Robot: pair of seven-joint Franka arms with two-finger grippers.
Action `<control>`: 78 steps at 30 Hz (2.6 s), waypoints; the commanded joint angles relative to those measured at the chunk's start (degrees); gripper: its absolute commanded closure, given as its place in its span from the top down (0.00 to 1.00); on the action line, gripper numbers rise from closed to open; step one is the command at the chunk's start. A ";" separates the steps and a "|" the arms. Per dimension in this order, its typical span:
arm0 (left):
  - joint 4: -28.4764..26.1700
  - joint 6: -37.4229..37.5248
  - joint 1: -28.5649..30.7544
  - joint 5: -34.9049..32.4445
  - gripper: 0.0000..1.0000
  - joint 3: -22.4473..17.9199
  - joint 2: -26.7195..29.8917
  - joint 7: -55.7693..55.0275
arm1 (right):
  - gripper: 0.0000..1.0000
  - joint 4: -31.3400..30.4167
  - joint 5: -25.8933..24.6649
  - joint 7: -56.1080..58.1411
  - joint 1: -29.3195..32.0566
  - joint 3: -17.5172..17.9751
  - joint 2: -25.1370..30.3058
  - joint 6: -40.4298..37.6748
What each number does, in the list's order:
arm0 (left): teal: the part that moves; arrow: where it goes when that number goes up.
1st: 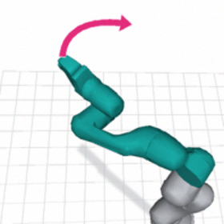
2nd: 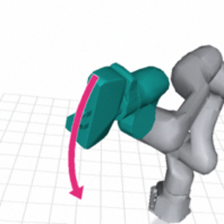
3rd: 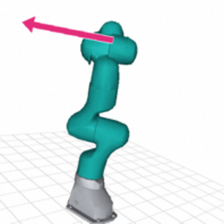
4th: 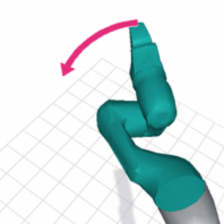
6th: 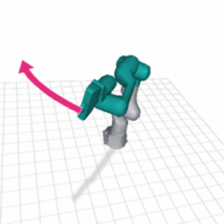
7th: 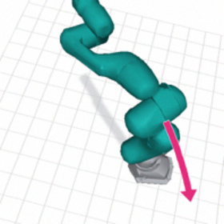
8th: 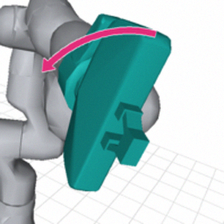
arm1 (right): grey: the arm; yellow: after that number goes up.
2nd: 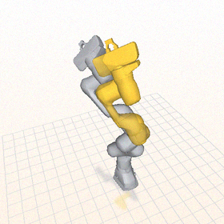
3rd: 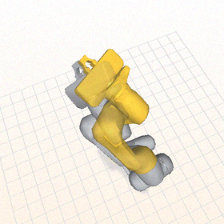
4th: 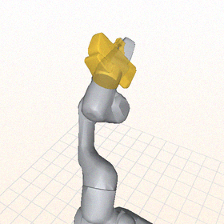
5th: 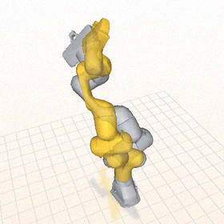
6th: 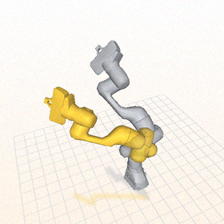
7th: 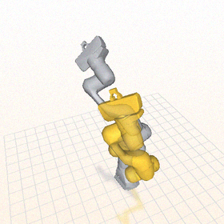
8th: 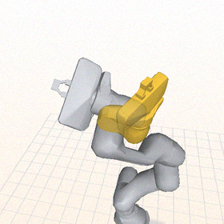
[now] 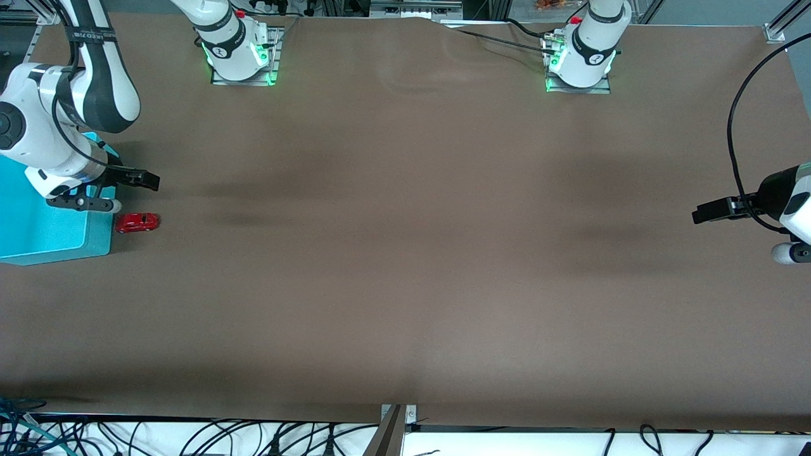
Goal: Wind red beetle toy and store in blue box
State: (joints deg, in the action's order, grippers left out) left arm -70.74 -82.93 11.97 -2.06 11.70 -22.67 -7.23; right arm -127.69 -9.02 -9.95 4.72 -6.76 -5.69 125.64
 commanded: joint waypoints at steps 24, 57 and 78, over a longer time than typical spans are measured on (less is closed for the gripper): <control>0.86 -0.30 -0.37 -1.19 1.00 0.17 -3.44 1.52 | 1.00 -0.98 -2.93 -32.50 2.23 -1.15 -7.76 11.90; 0.78 -0.21 1.56 -0.66 1.00 0.08 -3.17 5.30 | 1.00 -0.45 -12.60 -55.09 4.95 -0.89 -16.19 24.30; 1.04 -0.30 1.12 -0.66 1.00 0.26 -3.17 4.68 | 1.00 1.13 -13.04 -55.97 6.71 -0.89 -17.86 25.62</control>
State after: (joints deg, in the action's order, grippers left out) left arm -70.40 -83.27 13.18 -2.06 11.82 -25.80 -3.18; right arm -127.46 -20.45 -64.56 10.49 -8.04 -22.22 149.95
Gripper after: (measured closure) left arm 0.000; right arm 0.000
